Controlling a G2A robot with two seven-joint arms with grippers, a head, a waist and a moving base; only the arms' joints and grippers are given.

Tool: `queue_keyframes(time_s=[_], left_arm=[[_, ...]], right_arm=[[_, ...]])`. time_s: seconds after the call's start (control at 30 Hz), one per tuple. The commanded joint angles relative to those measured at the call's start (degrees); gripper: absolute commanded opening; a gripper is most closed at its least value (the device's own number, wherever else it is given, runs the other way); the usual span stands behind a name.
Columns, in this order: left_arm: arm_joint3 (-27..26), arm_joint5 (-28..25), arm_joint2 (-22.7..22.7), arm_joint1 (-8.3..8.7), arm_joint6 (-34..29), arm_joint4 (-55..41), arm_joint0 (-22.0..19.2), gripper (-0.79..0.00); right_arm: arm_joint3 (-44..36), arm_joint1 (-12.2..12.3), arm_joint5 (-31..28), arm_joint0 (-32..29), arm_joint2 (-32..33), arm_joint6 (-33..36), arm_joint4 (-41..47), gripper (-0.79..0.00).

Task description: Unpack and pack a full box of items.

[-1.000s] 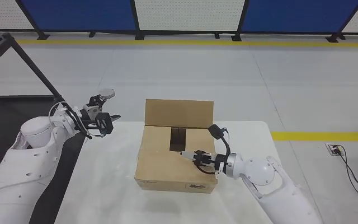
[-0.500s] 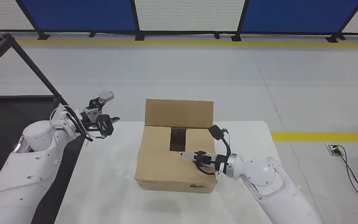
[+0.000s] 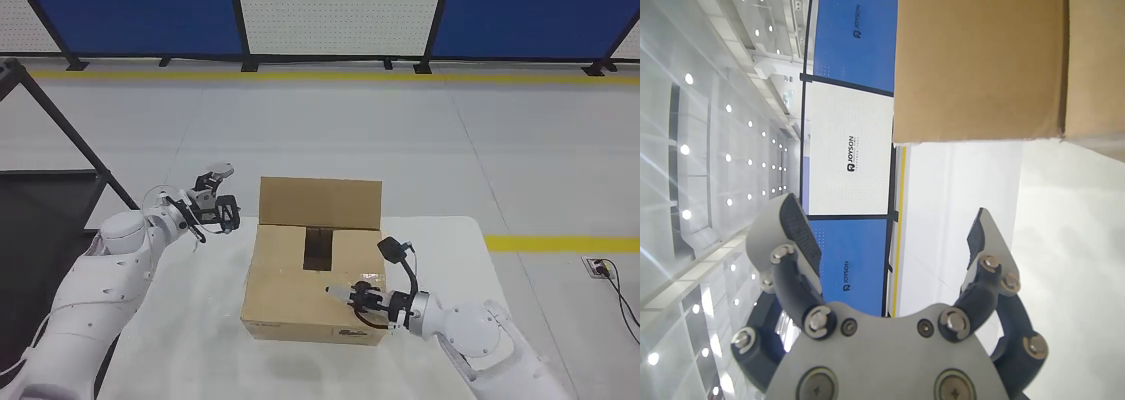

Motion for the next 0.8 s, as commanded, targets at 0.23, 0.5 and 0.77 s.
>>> queue_keyframes(time_s=[0.23, 0.5, 0.77], left_arm=[[9.9, 4.8, 5.7, -5.65, -1.2, -1.6, -5.3, 0.0], [16.1, 7.0, 8.1, -8.75, 0.3, -2.3, -8.2, 0.0], [19.1, 8.0, 9.4, -10.42, 2.3, -2.6, -9.2, 0.0]], right_arm=[[-2.3, 0.4, 0.0, -2.5, 1.3, 0.6, -0.7, 0.0], [-1.8, 0.0, 0.0, -1.0, 0.3, 1.0, -0.6, 0.0], [-1.0, -0.3, 0.3, 0.1, -0.4, 1.3, -0.6, 0.0]])
